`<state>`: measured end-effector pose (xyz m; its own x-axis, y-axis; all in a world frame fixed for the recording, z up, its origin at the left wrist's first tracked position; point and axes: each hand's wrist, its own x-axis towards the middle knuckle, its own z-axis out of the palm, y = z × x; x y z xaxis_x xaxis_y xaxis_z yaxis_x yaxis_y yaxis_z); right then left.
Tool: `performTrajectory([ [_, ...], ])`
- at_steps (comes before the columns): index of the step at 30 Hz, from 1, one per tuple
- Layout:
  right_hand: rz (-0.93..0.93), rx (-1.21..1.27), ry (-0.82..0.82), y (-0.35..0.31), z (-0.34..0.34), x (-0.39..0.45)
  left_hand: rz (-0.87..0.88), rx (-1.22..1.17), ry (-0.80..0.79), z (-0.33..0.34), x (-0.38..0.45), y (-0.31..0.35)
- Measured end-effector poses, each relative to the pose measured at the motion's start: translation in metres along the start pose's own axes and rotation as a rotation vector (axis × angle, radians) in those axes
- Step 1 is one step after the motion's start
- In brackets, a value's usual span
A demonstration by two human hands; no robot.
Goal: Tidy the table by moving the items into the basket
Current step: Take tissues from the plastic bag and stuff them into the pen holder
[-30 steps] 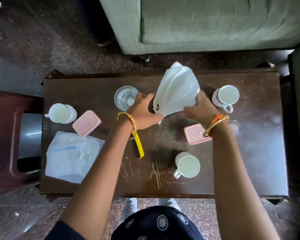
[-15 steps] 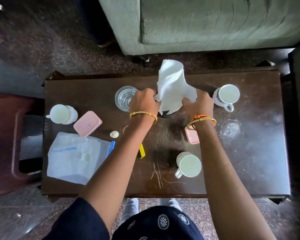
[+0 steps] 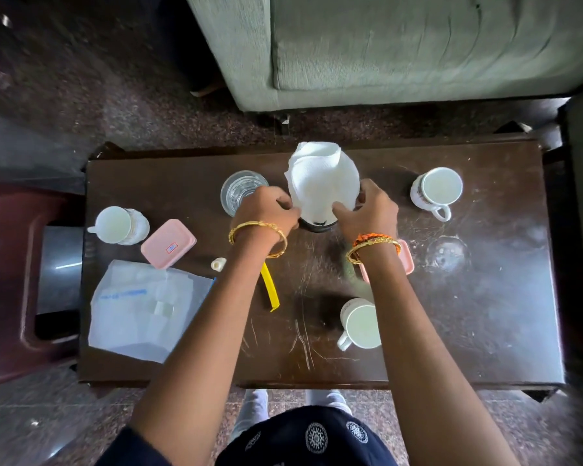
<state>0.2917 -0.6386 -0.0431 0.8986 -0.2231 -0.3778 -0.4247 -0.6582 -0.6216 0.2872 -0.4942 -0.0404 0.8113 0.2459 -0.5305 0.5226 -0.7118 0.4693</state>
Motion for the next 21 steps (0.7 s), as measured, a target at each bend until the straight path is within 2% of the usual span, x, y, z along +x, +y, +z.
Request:
performTrajectory([
  [3, 0.005, 0.011, 0.041, -0.005, 0.001, 0.002, 0.015, 0.034, 0.084, 0.007, 0.001, 0.0],
  [6, -0.014, -0.062, 0.002, -0.008, 0.007, 0.005, 0.017, 0.146, 0.208, 0.024, -0.002, 0.008],
  [9, -0.013, -0.114, -0.031, -0.009, 0.013, 0.006, 0.035, 0.23, 0.25, 0.038, -0.007, 0.014],
  [16, 0.011, -0.019, 0.075, -0.008, 0.001, 0.005, -0.03, 0.017, 0.187, 0.012, -0.008, 0.001],
  [19, 0.0, 0.05, 0.108, -0.017, -0.004, 0.005, 0.029, -0.091, 0.1, 0.003, -0.004, -0.003],
  [21, 0.02, 0.148, 0.146, -0.028, -0.006, 0.006, 0.095, -0.17, 0.127, 0.002, 0.002, -0.002],
])
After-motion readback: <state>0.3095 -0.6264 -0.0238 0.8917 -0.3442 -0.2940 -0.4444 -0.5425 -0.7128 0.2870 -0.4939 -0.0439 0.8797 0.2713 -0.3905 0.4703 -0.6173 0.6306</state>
